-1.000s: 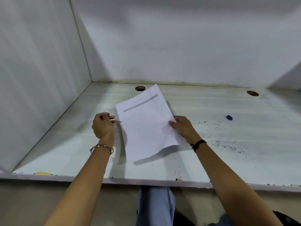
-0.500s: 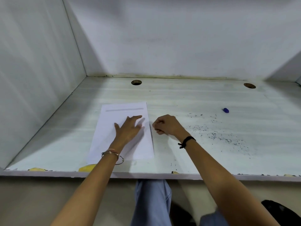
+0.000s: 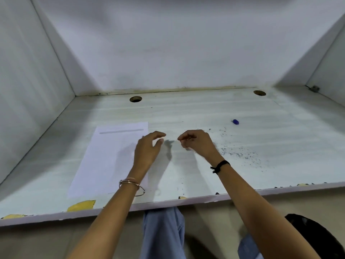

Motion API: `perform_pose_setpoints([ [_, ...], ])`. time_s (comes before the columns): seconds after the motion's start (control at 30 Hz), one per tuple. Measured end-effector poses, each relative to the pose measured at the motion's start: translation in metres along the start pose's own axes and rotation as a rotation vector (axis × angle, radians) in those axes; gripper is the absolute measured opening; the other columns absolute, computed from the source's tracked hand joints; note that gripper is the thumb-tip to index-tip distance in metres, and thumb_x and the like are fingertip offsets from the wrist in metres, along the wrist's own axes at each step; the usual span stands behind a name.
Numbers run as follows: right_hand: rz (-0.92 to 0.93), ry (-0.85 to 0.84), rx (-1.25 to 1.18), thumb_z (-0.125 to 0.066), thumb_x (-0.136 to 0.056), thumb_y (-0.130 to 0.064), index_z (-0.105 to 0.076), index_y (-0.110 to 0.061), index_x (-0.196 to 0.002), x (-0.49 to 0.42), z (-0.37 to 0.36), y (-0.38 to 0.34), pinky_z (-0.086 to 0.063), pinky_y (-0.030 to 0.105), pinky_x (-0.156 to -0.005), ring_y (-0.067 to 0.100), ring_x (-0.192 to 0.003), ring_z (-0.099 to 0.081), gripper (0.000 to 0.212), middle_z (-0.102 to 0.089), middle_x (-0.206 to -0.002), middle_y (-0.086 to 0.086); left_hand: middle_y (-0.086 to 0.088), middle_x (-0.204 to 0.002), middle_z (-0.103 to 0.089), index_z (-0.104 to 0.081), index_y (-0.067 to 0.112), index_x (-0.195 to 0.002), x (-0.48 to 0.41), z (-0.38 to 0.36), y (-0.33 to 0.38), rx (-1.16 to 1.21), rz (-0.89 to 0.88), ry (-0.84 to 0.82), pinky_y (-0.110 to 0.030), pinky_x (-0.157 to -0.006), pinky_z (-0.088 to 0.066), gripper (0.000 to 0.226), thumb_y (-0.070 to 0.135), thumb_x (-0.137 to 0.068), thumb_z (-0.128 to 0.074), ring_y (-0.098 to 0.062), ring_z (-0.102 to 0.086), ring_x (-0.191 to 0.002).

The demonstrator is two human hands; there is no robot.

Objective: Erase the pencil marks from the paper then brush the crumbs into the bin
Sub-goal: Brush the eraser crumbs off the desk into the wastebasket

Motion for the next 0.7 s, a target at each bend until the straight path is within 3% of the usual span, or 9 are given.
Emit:
perform_pose_setpoints([
  [0.07,0.005,0.062,0.01,-0.061,-0.081,0.005,-0.072,-0.003,-0.083,0.007,0.02,0.001,-0.055,0.035,-0.065,0.016,-0.058,-0.064,0.014,-0.067,-0.067,0.007,0.016,-0.098,-0.071,-0.071,0.028,-0.096,-0.004,-0.024,0.021,0.096,-0.004,-0.013,-0.029,-0.09,-0.051,0.016,0.016,-0.092,-0.062,-0.005,-0.066,-0.097],
  [0.13,0.011,0.104,0.02,-0.066,-0.082,-0.002,-0.073,-0.004,-0.084,0.014,0.04,0.004,-0.058,0.03,-0.062,0.012,-0.053,-0.064,0.008,-0.067,-0.067,0.007,0.015,-0.089,-0.073,-0.071,0.03,-0.089,-0.006,-0.051,0.038,0.125,0.027,-0.036,-0.033,-0.083,-0.054,0.014,0.019,-0.09,-0.063,-0.005,-0.068,-0.088],
  [0.23,0.034,0.214,0.081,-0.062,-0.084,0.002,-0.072,-0.006,-0.088,0.031,0.08,0.014,-0.054,0.017,-0.059,0.005,-0.056,-0.061,0.014,-0.069,-0.077,0.006,0.014,-0.084,-0.073,-0.071,0.032,-0.086,-0.004,-0.094,0.067,0.106,0.033,-0.074,-0.031,-0.077,-0.052,0.012,0.028,-0.091,-0.06,-0.007,-0.068,-0.085],
  [0.33,-0.003,0.352,0.086,-0.06,-0.089,-0.007,-0.071,-0.008,-0.092,0.059,0.129,0.031,-0.053,0.02,-0.057,0.006,-0.059,-0.061,0.011,-0.069,-0.075,0.005,0.015,-0.096,-0.072,-0.071,0.029,-0.096,0.007,-0.136,0.108,0.193,-0.051,-0.132,-0.021,-0.077,-0.046,0.016,0.032,-0.096,-0.055,-0.004,-0.064,-0.095],
  [0.43,0.018,0.546,0.163,-0.059,-0.091,-0.017,-0.07,-0.015,-0.096,0.102,0.186,0.044,-0.053,0.019,-0.065,0.002,-0.073,-0.061,0.012,-0.07,-0.083,-0.007,0.013,-0.112,-0.068,-0.067,0.025,-0.112,0.029,-0.186,0.155,0.314,-0.149,-0.255,-0.012,-0.083,-0.043,0.021,0.029,-0.099,-0.052,-0.001,-0.059,-0.104],
  [0.53,-0.011,0.794,0.168,-0.058,-0.092,-0.019,-0.069,-0.021,-0.1,0.165,0.245,0.069,-0.045,0.009,-0.067,-0.002,-0.081,-0.059,0.013,-0.068,-0.093,-0.013,0.016,-0.106,-0.068,-0.067,0.026,-0.108,0.066,-0.242,0.207,0.397,-0.235,-0.428,-0.005,-0.079,-0.041,0.018,0.024,-0.099,-0.052,0.004,-0.059,-0.096],
  [0.7,-0.121,1.112,0.157,-0.058,-0.091,-0.017,-0.069,-0.02,-0.101,0.273,0.314,0.126,-0.044,0.012,-0.067,0.005,-0.079,-0.06,0.015,-0.068,-0.091,-0.008,0.017,-0.095,-0.071,-0.07,0.024,-0.097,0.142,-0.332,0.267,0.485,-0.336,-0.696,-0.011,-0.077,-0.046,0.018,0.019,-0.097,-0.053,0.003,-0.063,-0.091],
])
Point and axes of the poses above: each hand's wrist, its own x-axis away from the middle knuckle, its own z-axis out of the back of the hand, y = z × x, the point moved 10 cm from there along -x, towards the middle knuckle
